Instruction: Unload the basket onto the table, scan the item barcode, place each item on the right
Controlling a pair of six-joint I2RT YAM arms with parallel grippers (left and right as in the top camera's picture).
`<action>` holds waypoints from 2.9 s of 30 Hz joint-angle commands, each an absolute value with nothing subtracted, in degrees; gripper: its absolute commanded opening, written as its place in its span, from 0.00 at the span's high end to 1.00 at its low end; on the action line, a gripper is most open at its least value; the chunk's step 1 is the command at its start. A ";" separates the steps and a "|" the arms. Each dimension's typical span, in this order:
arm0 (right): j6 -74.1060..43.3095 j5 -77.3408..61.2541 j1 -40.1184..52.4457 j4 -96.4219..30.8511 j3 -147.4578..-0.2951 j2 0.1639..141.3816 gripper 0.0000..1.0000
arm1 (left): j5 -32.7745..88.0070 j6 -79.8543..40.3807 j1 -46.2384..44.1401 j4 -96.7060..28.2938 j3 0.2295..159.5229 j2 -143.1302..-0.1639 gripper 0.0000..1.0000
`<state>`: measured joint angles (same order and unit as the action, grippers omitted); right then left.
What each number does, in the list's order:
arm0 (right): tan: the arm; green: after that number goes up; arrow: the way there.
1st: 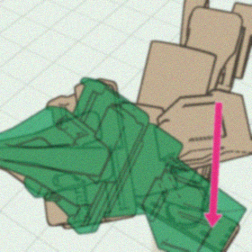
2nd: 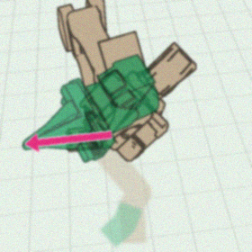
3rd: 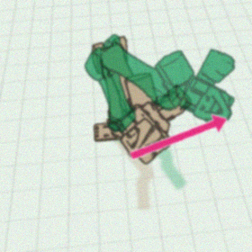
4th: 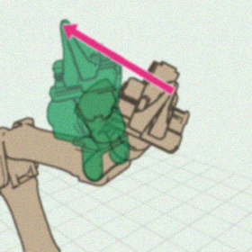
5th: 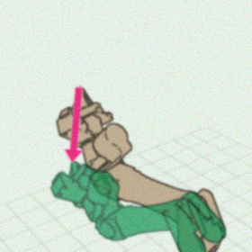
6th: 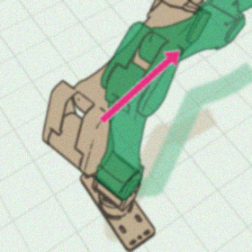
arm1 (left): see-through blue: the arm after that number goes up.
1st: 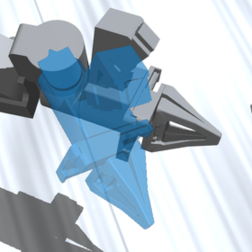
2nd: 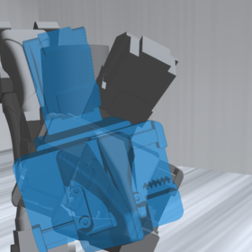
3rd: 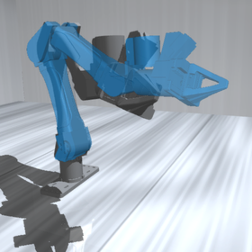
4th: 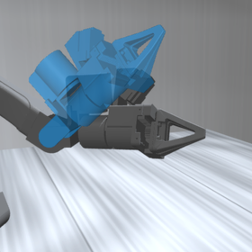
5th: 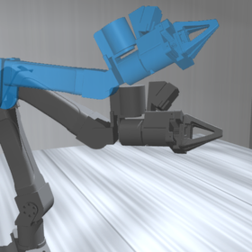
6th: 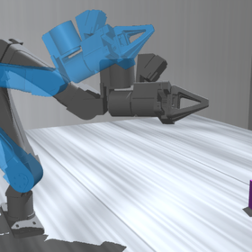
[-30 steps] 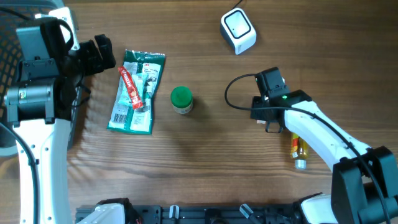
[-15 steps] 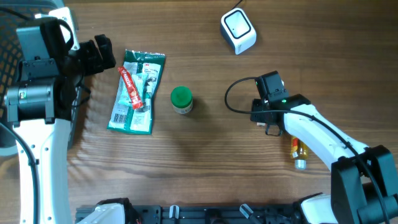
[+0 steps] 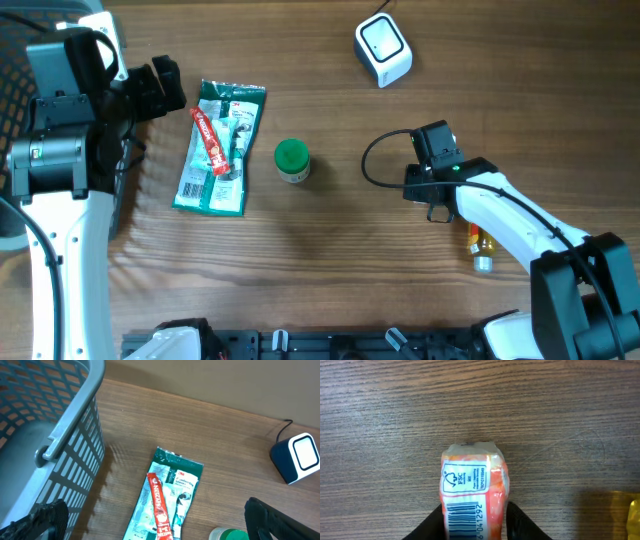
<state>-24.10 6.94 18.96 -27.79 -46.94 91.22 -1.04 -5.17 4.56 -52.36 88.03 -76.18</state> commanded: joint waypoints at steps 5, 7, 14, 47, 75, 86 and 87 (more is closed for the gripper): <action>-23.97 6.31 18.87 -27.90 -46.19 90.65 0.60 | -1.37 -4.73 4.71 -52.23 88.51 -76.27 0.00; -23.94 6.31 18.87 -27.90 -46.19 90.65 0.55 | -1.37 -4.71 4.71 -52.23 88.51 -76.27 0.00; -23.94 6.31 18.87 -28.12 -46.19 90.65 0.10 | -1.37 -4.71 4.71 -52.25 88.51 -76.27 0.00; -23.20 -13.47 18.90 -48.88 -73.30 84.97 0.00 | -1.37 -4.71 4.71 -52.23 88.51 -76.27 0.00; -25.67 -13.43 18.90 -49.78 -70.74 84.99 0.00 | -1.37 -4.73 4.71 -52.25 88.51 -76.27 0.00; -25.69 -13.43 18.90 -49.78 -70.74 84.99 0.00 | -1.37 -4.73 4.71 -52.23 88.51 -76.27 0.00; -25.69 -13.43 18.90 -49.78 -70.74 84.99 0.02 | -1.37 -4.73 4.71 -52.25 88.51 -76.27 0.00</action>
<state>-25.30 -12.67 18.96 -49.74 -71.40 84.27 -1.04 -5.17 4.56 -52.34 88.03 -76.18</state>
